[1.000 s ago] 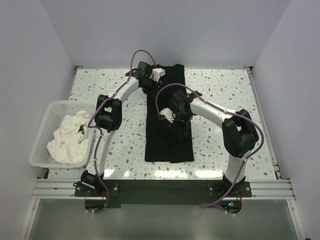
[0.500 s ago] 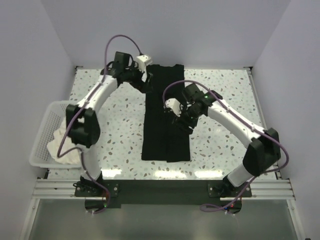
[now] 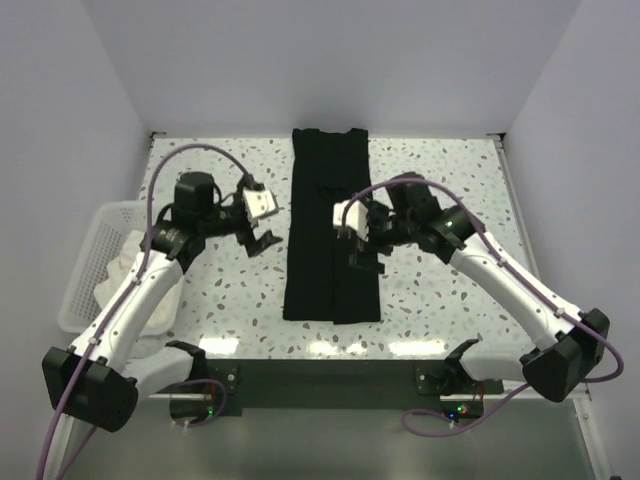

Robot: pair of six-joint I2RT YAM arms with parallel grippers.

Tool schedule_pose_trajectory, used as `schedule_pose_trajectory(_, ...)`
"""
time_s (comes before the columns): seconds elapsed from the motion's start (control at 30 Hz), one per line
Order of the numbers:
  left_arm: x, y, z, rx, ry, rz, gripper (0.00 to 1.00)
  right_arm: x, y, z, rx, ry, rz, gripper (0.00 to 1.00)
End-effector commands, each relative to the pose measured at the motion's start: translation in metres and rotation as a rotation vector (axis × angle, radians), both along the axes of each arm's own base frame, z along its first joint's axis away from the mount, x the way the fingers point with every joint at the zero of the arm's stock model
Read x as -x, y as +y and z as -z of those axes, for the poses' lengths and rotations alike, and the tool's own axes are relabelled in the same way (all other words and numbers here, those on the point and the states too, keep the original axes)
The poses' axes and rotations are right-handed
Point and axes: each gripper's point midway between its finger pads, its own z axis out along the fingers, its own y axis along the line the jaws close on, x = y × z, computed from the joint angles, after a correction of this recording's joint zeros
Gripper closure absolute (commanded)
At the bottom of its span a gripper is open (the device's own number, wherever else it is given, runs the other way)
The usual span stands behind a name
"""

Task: Fold and stack the t-shirts
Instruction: Fold the tshirt

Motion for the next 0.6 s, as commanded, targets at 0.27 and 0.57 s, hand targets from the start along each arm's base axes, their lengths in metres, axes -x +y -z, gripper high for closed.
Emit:
schedule_pose_trajectory(0.27, 0.111, -0.034, 0.19, -0.301, 0.118, 0.388, 0.21, 0.07, -0.024, 0.17, 0.304, 0.129, -0.257, 0.36)
schedule_pose_trajectory(0.57, 0.121, -0.045, 0.225, -0.389, 0.126, 0.486, 0.36, 0.088, -0.03, 0.211, 0.369, 0.173, -0.32, 0.51)
